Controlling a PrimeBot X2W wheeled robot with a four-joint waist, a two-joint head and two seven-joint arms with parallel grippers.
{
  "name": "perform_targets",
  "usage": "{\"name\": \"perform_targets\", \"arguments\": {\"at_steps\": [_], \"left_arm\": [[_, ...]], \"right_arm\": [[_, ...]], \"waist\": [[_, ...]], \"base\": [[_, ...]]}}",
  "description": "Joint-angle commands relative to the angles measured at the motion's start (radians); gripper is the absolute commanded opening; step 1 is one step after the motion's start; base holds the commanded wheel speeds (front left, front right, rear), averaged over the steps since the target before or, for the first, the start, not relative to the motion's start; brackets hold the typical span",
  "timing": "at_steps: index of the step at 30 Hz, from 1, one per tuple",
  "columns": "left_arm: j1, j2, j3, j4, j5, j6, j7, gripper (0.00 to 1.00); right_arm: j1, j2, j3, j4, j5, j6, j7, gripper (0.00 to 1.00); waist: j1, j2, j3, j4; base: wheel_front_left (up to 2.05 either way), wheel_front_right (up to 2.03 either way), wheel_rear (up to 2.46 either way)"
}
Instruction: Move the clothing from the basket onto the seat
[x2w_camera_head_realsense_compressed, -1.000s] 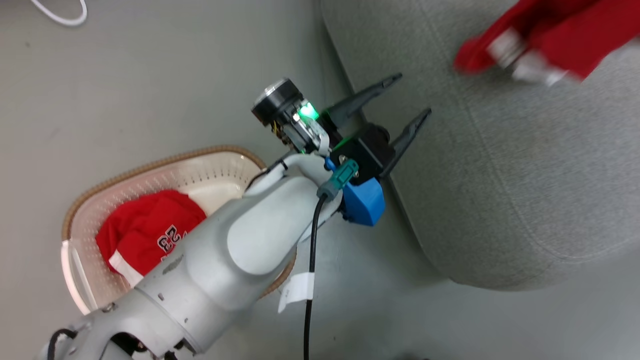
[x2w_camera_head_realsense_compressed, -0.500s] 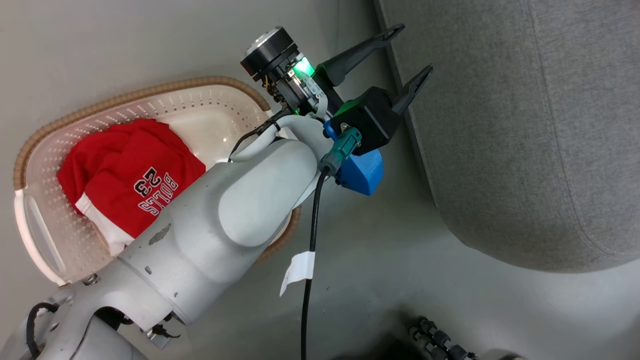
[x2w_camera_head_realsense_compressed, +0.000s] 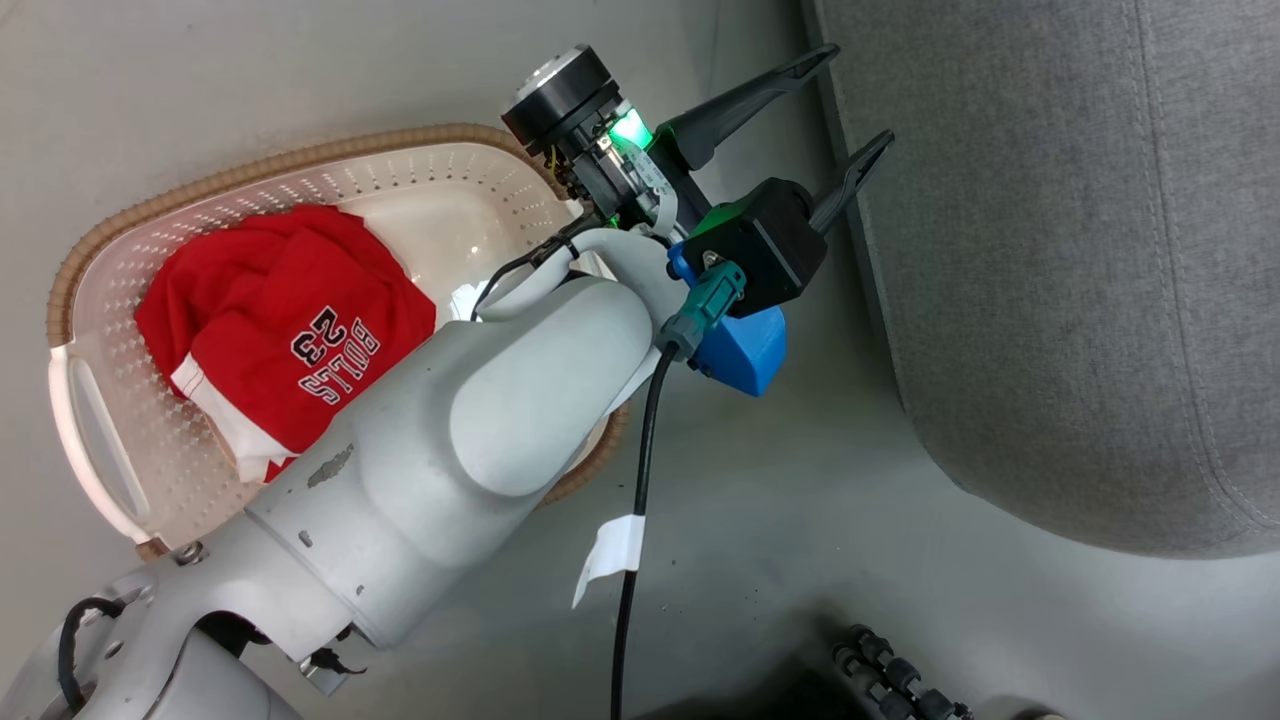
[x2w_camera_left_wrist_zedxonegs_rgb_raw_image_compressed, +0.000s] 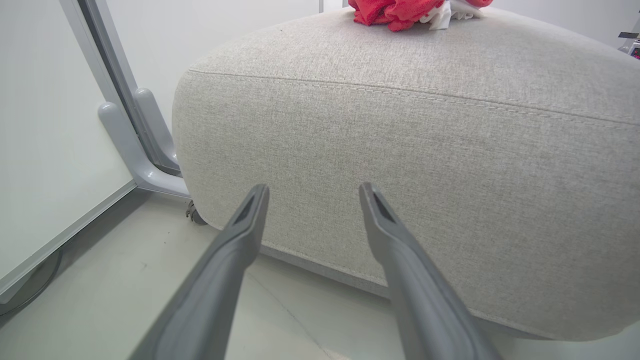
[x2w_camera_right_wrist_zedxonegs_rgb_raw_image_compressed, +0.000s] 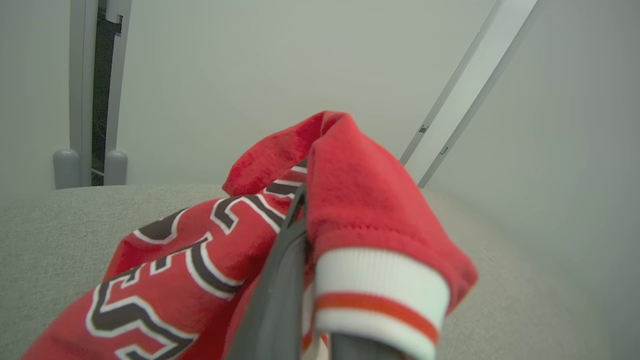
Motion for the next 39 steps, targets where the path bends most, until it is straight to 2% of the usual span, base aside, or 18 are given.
{"name": "perform_targets", "arguments": {"at_steps": [1, 8, 9, 10, 11, 17, 25, 31, 39], "left_arm": [[-0.015, 0.001, 0.002, -0.008, 0.004, 0.008, -0.005, 1.00], [-0.017, 0.008, 0.007, -0.015, 0.001, 0.016, -0.005, 1.00], [-0.018, 0.009, 0.009, -0.016, 0.001, 0.015, -0.005, 1.00], [-0.018, 0.010, 0.010, -0.017, 0.000, 0.017, -0.005, 1.00], [-0.016, 0.010, 0.011, -0.018, -0.001, 0.018, -0.005, 1.00], [0.019, 0.007, 0.021, -0.035, -0.008, 0.026, -0.005, 1.00], [0.089, 0.008, 0.069, -0.079, -0.023, 0.040, -0.005, 1.00], [0.180, 0.024, 0.153, -0.140, -0.029, 0.071, -0.005, 1.00], [0.343, 0.040, 0.303, -0.226, -0.016, 0.108, -0.005, 1.00]], "right_arm": [[0.023, 0.023, 0.010, 0.033, 0.004, 0.000, -0.003, 0.00], [0.054, 0.061, 0.029, 0.090, 0.016, 0.000, -0.003, 0.00], [0.060, 0.067, 0.030, 0.096, 0.023, 0.000, -0.003, 0.15], [0.065, 0.073, 0.032, 0.105, 0.029, 0.000, -0.003, 0.80], [0.067, 0.076, 0.033, 0.105, 0.035, 0.000, -0.003, 0.99], [0.142, 0.103, 0.022, 0.073, 0.046, 0.000, -0.003, 1.00], [0.304, 0.157, 0.030, 0.021, 0.025, 0.000, -0.003, 1.00], [0.387, 0.186, 0.063, -0.071, 0.003, 0.000, -0.003, 1.00], [0.480, 0.210, 0.179, -0.191, -0.016, 0.000, -0.003, 1.00]], "waist": [[-0.0001, 0.0000, 0.004, 0.008], [-0.0001, 0.0000, 0.009, 0.018], [-0.0001, 0.0000, 0.007, 0.018], [-0.0001, 0.0000, 0.004, 0.017], [-0.0001, 0.0000, 0.000, 0.017], [-0.0001, 0.0000, -0.048, 0.014], [-0.0001, 0.0000, -0.167, 0.011], [-0.0001, 0.0000, -0.283, 0.029], [-0.0001, 0.0000, -0.432, 0.098]], "base": [[0.00, 0.00, 0.00], [0.00, 0.00, 0.00], [0.00, 0.00, 0.00], [0.00, 0.00, 0.00], [0.00, 0.00, 0.00], [0.00, 0.00, 0.00], [0.00, 0.00, 0.00], [0.00, 0.00, 0.00], [0.00, 0.00, 0.00]]}}
